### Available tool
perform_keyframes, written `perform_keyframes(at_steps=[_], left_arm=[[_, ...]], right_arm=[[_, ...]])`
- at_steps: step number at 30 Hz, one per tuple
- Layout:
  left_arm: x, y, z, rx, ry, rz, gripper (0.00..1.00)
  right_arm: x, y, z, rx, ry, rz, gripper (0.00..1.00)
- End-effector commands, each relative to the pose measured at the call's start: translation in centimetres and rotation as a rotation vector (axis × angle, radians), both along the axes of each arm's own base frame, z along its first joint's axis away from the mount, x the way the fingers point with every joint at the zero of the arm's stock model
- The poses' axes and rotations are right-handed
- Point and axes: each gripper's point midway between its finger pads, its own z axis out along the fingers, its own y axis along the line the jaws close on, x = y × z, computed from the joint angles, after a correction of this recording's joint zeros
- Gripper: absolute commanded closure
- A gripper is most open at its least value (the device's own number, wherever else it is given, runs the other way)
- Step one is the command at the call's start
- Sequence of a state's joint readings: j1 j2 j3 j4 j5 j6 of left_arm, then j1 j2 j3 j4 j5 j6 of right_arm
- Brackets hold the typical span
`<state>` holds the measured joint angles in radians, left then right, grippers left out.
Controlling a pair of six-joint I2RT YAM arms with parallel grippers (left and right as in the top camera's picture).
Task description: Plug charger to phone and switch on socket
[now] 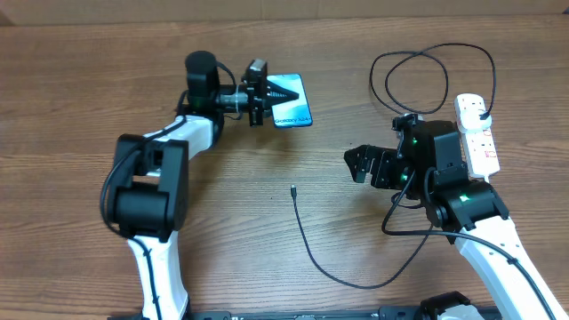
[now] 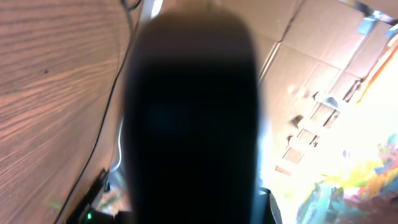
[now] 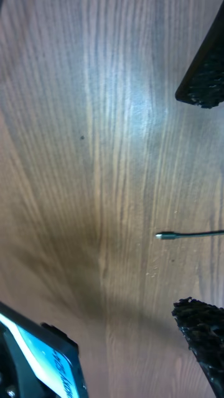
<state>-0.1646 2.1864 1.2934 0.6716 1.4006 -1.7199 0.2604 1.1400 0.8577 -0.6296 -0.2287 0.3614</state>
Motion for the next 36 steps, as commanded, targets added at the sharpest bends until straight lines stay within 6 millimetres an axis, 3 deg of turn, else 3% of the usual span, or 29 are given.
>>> perform_keyframes(at_steps=[1,7,36], left_arm=[[-0.5,-1.5,-1.6,-0.006,0.108,-0.08,0.96],[-0.7,-2.1,-3.0,0.001,0.14,-0.087,0.96],[-1.0,-2.1,-2.9,-0.001,0.159,-0.101,0.96]], right_arm=[[-0.2,-0.3,0.0,-0.038,-0.003,0.003,0.0],[-0.9,-0.5,-0.7,-0.05,0.037,0.003,0.0],[-1.3,-0.6,-1.1,-0.056,0.06,0.003,0.0]])
